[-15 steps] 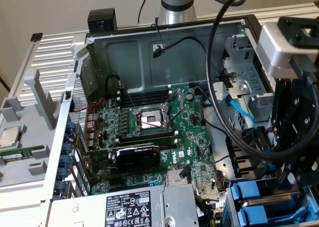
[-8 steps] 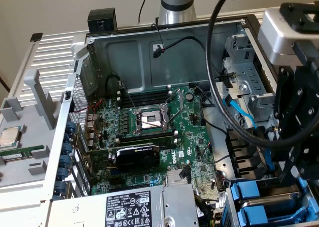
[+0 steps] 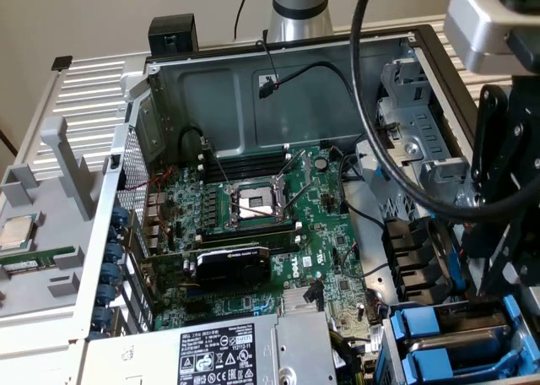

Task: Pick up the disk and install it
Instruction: 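Insert the first disk wire, then insert the second disk wire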

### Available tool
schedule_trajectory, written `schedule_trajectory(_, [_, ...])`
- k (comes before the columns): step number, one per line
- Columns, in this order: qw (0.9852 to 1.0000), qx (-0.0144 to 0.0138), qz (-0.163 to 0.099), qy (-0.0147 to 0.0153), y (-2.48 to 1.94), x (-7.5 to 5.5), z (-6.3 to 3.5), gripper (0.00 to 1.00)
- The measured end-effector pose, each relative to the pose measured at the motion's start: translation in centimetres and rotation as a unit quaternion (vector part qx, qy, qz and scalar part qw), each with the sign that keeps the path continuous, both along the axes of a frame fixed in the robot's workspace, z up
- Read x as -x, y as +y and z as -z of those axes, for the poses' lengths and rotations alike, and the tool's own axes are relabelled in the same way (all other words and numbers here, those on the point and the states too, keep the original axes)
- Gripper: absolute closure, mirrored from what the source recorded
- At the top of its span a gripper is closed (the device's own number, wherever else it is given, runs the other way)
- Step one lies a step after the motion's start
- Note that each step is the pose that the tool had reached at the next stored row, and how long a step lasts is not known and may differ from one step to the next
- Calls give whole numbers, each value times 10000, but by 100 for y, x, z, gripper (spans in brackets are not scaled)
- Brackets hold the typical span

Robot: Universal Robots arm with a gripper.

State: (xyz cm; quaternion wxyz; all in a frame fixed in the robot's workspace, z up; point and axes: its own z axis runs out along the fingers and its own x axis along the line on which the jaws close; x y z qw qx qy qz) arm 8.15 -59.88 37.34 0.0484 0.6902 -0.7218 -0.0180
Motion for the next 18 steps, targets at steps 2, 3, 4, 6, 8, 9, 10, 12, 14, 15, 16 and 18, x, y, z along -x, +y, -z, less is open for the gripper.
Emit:
schedule_trajectory(2, [10000, 5, 0, -22, 0, 6, -39, 63])
schedule_trajectory(3, [10000, 7, 0, -33, 0, 11, -58, 63])
schedule_trajectory(4, [10000, 8, 0, -43, 0, 16, -79, 63])
schedule_trajectory(6, [10000, 9, 0, -64, 0, 30, -120, 63])
schedule_trajectory(8, [10000, 10, 0, -84, 0, 47, -162, 63])
schedule_trajectory(9, [10000, 10, 0, -92, 0, 57, -186, 63])
schedule_trajectory(10, [9999, 10, 0, -101, 0, 68, -212, 63])
schedule_trajectory(12, [9999, 9, 0, -114, 0, 87, -264, 63])
schedule_trajectory(14, [9999, 10, 0, -125, 0, 102, -322, 63])
schedule_trajectory(15, [9999, 10, 0, -129, 0, 104, -347, 63])
schedule_trajectory(16, [9999, 10, -1, -135, 0, 104, -362, 63])
schedule_trajectory(18, [9999, 9, -1, -138, 0, 105, -364, 63])
